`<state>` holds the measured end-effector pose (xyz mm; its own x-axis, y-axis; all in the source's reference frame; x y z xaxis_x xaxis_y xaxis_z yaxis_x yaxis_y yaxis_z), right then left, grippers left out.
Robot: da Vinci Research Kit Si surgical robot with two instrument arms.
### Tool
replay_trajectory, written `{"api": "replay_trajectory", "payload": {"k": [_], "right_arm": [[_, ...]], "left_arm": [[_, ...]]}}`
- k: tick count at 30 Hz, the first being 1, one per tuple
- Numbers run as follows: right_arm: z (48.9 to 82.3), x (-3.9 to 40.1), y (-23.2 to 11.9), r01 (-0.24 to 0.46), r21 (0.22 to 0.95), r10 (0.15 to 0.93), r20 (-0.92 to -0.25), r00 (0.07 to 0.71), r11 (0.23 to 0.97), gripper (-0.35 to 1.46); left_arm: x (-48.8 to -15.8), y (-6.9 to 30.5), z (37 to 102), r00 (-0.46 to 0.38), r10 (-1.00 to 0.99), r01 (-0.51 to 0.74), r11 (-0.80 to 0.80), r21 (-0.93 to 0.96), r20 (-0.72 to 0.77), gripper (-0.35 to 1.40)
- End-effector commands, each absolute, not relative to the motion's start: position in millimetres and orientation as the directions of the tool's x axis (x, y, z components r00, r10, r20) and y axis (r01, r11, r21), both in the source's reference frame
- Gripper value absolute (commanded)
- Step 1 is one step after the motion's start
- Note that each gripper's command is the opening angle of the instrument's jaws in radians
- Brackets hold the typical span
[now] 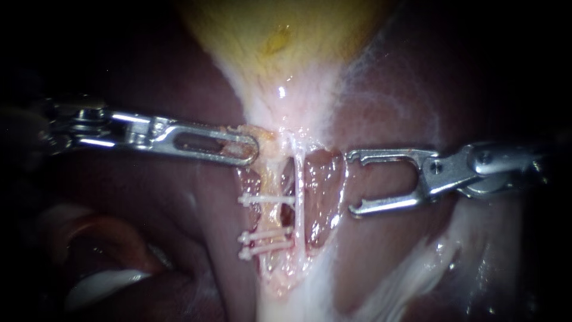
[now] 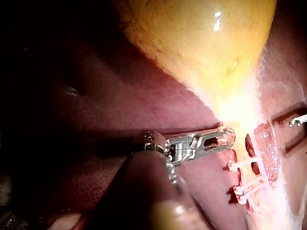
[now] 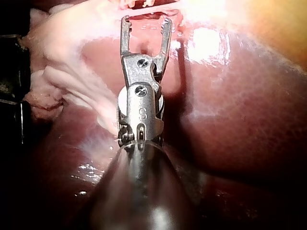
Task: Going back third clip left tube
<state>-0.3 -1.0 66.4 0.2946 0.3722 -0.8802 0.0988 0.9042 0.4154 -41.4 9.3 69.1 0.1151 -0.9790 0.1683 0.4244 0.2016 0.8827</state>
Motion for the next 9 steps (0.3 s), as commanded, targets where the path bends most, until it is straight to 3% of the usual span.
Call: {"api": "replay_trajectory", "payload": {"k": [1,9], "right_arm": [[66.4,-0.4,-1.0,0.100,0.416,0.372,-0.880,0.295,0.904,0.50],[66.0,-0.3,-0.9,0.100,0.418,0.374,-0.880,0.294,0.903,0.50]], "left_arm": [[-41.4,9.3,69.1,0.118,-0.979,0.427,0.202,0.881,0.168,-0.35],[-41.3,9.2,69.0,0.117,-0.979,0.427,0.202,0.881,0.167,-0.35]]}}
